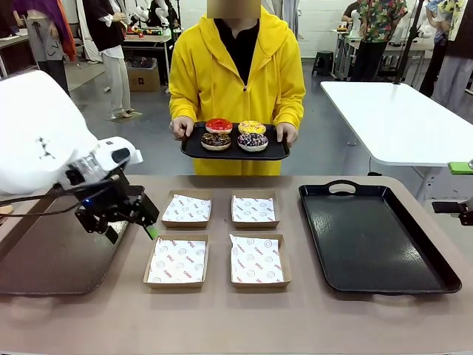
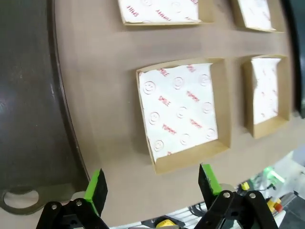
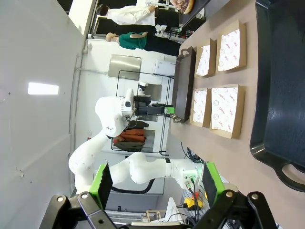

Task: Individually package the donuts and arrange them on the tray.
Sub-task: Pick up one Paper togo box.

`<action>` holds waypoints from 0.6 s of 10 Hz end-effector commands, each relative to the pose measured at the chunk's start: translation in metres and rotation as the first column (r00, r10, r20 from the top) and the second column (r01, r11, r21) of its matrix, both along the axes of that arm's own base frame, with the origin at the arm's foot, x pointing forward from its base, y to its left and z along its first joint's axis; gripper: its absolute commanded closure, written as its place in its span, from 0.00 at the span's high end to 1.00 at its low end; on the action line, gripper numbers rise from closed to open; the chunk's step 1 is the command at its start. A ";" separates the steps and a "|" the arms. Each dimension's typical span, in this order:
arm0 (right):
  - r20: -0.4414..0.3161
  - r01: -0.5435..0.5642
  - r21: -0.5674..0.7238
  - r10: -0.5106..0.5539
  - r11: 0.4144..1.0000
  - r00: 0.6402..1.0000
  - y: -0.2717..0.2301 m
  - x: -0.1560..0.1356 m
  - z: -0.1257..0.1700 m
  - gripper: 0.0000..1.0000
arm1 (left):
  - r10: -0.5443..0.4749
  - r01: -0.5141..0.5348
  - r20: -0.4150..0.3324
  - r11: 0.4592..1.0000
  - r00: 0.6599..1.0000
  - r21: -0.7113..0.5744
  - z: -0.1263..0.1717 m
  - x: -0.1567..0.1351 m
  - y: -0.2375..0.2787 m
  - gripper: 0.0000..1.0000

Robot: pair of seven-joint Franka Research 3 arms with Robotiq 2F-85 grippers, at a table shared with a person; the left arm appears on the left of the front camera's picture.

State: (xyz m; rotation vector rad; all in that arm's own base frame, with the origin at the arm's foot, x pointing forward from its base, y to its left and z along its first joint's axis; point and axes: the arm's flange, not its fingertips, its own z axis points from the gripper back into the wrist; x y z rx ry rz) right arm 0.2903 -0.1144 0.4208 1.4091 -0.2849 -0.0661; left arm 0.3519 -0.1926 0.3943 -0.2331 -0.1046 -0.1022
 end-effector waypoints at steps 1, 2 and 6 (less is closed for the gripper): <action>0.015 0.005 0.022 -0.005 1.000 1.000 -0.001 0.000 0.001 1.00 | 0.039 -0.039 0.005 0.998 0.999 0.057 -0.011 0.017 -0.017 1.00; 0.015 0.005 0.022 -0.005 1.000 1.000 -0.001 0.000 0.001 1.00 | 0.051 -0.052 0.012 0.995 0.999 0.080 -0.022 0.023 -0.023 1.00; 0.015 0.005 0.022 -0.005 1.000 1.000 -0.001 0.000 0.001 1.00 | 0.073 -0.076 0.030 0.992 0.997 0.104 -0.047 0.037 -0.039 1.00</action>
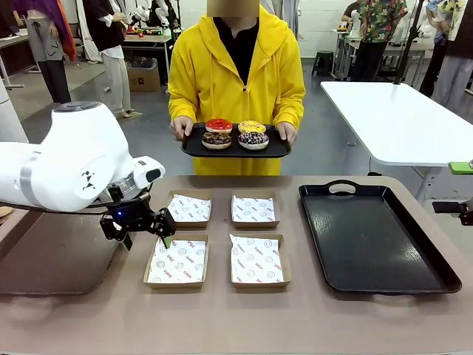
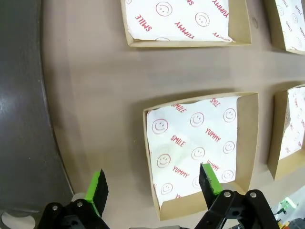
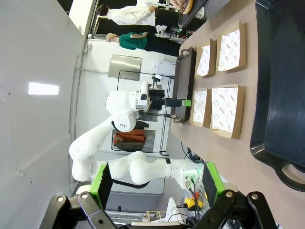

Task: Individually package the donuts and arrange them on the tray.
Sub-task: Pick up one Paper togo box.

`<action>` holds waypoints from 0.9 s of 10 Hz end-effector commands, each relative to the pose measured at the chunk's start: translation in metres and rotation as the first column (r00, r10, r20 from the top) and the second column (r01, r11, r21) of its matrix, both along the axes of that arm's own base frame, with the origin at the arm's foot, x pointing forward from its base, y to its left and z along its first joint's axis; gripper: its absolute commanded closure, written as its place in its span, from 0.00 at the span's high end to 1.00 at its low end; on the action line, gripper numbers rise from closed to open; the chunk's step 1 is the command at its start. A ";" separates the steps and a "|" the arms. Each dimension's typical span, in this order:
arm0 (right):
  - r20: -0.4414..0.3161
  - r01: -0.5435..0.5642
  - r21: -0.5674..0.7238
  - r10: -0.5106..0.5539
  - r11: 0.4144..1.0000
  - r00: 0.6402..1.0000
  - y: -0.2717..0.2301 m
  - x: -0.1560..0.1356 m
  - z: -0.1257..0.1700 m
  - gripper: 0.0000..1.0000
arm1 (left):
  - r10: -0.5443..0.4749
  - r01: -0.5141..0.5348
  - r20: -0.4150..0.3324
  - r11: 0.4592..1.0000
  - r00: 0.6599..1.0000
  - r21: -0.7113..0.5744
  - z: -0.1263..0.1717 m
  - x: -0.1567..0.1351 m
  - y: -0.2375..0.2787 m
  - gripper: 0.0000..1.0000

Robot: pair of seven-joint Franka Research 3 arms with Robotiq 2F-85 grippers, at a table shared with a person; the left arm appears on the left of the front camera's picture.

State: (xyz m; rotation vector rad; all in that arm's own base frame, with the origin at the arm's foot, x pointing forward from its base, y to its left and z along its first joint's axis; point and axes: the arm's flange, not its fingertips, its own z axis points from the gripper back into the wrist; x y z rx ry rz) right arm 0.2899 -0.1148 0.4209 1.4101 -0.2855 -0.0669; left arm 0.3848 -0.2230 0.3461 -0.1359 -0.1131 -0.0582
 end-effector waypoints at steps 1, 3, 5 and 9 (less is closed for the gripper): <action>0.015 0.004 0.021 -0.004 1.000 1.000 0.000 0.001 0.001 1.00 | -0.002 0.002 -0.003 1.000 1.000 -0.002 0.004 -0.004 0.004 1.00; 0.015 0.004 0.021 -0.004 1.000 1.000 0.000 0.001 0.001 1.00 | -0.002 0.002 -0.003 1.000 1.000 -0.002 0.004 -0.004 0.004 1.00; 0.015 0.004 0.021 -0.004 1.000 1.000 0.000 0.001 0.001 1.00 | -0.002 0.002 -0.003 1.000 1.000 -0.002 0.004 -0.004 0.004 1.00; 0.015 0.004 0.021 -0.004 1.000 1.000 0.000 0.001 0.001 1.00 | 0.016 -0.015 -0.004 1.000 1.000 0.020 -0.002 -0.001 -0.006 1.00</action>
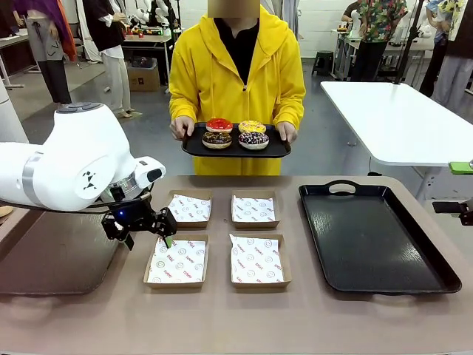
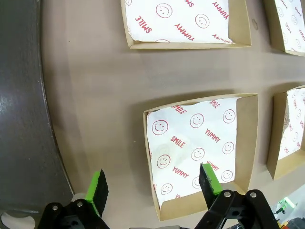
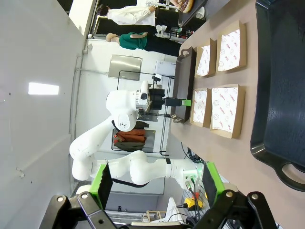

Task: Individually package the donuts and arrange them on the tray.
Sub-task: Pick up one Paper togo box.

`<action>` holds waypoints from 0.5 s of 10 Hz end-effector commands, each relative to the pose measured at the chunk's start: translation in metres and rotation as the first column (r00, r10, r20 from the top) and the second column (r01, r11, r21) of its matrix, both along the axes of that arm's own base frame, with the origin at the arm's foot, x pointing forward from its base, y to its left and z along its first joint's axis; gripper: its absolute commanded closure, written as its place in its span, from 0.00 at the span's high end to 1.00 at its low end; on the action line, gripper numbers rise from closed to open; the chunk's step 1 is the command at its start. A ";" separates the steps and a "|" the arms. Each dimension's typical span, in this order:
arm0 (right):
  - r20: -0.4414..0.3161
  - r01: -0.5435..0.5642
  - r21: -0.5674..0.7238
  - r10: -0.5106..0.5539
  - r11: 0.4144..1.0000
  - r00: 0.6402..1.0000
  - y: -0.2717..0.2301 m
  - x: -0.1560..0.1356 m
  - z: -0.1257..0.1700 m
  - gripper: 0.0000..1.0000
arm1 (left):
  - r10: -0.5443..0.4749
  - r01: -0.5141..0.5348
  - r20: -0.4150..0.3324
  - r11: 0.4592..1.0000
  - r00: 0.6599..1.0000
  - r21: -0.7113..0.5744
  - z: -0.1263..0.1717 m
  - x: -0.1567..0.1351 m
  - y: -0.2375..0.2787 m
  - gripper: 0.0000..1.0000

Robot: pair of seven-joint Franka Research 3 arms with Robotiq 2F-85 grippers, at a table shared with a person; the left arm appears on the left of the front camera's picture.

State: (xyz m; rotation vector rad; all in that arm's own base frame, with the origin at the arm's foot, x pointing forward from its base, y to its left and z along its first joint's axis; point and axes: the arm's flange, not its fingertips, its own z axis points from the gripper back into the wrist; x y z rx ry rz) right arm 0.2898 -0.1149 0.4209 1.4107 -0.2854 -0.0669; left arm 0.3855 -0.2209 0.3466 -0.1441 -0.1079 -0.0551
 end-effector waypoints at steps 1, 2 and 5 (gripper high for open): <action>0.015 0.004 0.021 -0.005 1.000 1.000 0.000 0.001 0.001 1.00 | 0.025 -0.025 0.000 0.999 1.000 0.046 -0.006 -0.003 -0.015 1.00; 0.015 0.004 0.021 -0.005 1.000 1.000 0.000 0.001 0.001 1.00 | 0.042 -0.041 -0.008 0.998 0.999 0.053 -0.010 -0.004 -0.018 1.00; 0.015 0.004 0.021 -0.005 1.000 1.000 0.000 0.001 0.001 1.00 | 0.123 -0.123 0.005 0.989 0.992 0.079 -0.019 -0.007 -0.025 1.00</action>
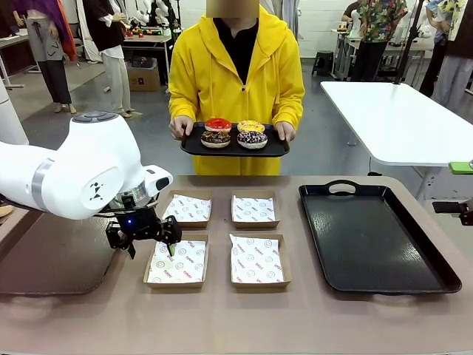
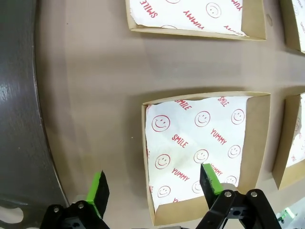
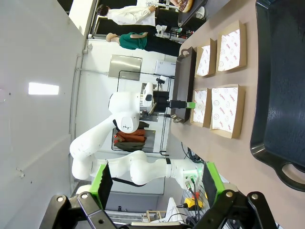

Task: Individually package the donuts and arrange them on the tray.
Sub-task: Pick up one Paper togo box.

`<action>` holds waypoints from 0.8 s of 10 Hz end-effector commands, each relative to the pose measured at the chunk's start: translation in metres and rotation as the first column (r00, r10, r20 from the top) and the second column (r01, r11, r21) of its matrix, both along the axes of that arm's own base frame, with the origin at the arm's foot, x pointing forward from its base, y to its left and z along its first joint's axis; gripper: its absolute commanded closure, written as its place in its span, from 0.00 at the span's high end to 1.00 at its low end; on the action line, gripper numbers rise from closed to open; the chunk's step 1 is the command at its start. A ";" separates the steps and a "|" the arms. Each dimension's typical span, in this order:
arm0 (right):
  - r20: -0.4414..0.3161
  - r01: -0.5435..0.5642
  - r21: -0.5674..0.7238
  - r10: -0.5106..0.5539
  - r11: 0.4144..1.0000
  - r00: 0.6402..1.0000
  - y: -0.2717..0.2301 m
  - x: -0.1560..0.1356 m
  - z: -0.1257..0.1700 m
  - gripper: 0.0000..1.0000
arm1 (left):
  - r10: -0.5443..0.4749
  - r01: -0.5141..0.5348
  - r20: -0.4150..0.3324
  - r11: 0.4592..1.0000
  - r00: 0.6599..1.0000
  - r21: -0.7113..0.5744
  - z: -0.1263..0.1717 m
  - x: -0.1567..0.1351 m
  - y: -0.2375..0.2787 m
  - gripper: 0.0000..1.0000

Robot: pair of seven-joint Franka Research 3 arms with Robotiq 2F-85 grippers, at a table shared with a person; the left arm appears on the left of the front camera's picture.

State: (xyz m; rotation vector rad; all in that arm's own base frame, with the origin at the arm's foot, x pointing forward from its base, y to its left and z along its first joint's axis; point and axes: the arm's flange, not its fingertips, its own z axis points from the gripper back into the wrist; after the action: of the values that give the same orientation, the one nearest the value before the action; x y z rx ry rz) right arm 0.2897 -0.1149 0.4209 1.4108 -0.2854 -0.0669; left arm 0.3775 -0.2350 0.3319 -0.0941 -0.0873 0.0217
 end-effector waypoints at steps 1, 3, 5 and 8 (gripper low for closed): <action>0.015 0.004 0.021 -0.005 1.000 1.000 0.000 0.001 0.001 1.00 | 0.057 -0.058 0.020 0.998 0.998 0.035 -0.007 0.003 -0.010 1.00; 0.015 0.004 0.021 -0.005 1.000 1.000 0.000 0.001 0.001 1.00 | 0.048 -0.049 0.026 0.999 0.999 0.024 -0.013 0.007 -0.007 0.71; 0.015 0.004 0.021 -0.005 1.000 1.000 0.000 0.001 0.001 1.00 | 0.030 -0.030 0.017 0.999 0.999 0.027 -0.013 0.006 -0.006 0.13; 0.015 0.004 0.021 -0.005 1.000 1.000 0.000 0.001 0.001 1.00 | 0.017 -0.017 0.007 0.999 1.000 0.035 -0.014 0.006 -0.006 0.00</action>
State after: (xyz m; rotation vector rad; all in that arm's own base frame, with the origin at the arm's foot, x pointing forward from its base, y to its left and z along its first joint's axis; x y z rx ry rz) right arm 0.2897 -0.1149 0.4209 1.4108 -0.2854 -0.0670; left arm 0.3795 -0.2362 0.3194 -0.0756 -0.0800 0.0451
